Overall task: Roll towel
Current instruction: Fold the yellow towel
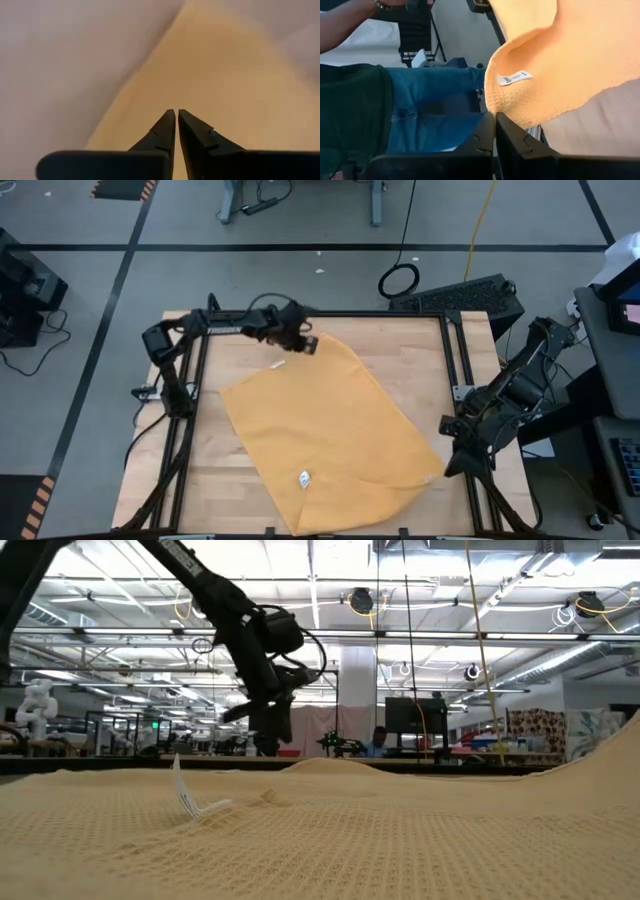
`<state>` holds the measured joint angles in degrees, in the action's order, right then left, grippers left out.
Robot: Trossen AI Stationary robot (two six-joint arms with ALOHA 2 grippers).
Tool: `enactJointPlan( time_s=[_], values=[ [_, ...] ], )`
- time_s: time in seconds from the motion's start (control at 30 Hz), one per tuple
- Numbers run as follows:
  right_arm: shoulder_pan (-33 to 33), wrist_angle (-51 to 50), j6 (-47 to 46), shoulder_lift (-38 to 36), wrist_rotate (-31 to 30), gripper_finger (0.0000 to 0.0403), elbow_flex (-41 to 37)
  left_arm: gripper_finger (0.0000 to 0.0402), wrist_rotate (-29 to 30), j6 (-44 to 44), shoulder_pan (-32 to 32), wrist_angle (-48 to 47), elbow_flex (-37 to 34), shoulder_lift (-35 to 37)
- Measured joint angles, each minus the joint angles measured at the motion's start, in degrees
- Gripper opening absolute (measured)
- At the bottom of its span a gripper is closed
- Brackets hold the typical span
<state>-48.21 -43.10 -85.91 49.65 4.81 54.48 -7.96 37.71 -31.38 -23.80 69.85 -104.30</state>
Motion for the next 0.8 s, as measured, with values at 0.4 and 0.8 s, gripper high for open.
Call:
enactJointPlan(
  time_s=[0.4,0.8],
  values=[
    [0.1,-0.4,-1.4,0.3,-2.3,0.0000,0.0,0.0185,-1.6,-2.2,-6.8,-0.2,9.6,-7.4],
    [0.1,-0.5,-2.8,0.3,-2.1,0.0000,0.0,0.0187,-1.4,1.1,-2.6,-0.6,13.2,-14.3]
  ],
)
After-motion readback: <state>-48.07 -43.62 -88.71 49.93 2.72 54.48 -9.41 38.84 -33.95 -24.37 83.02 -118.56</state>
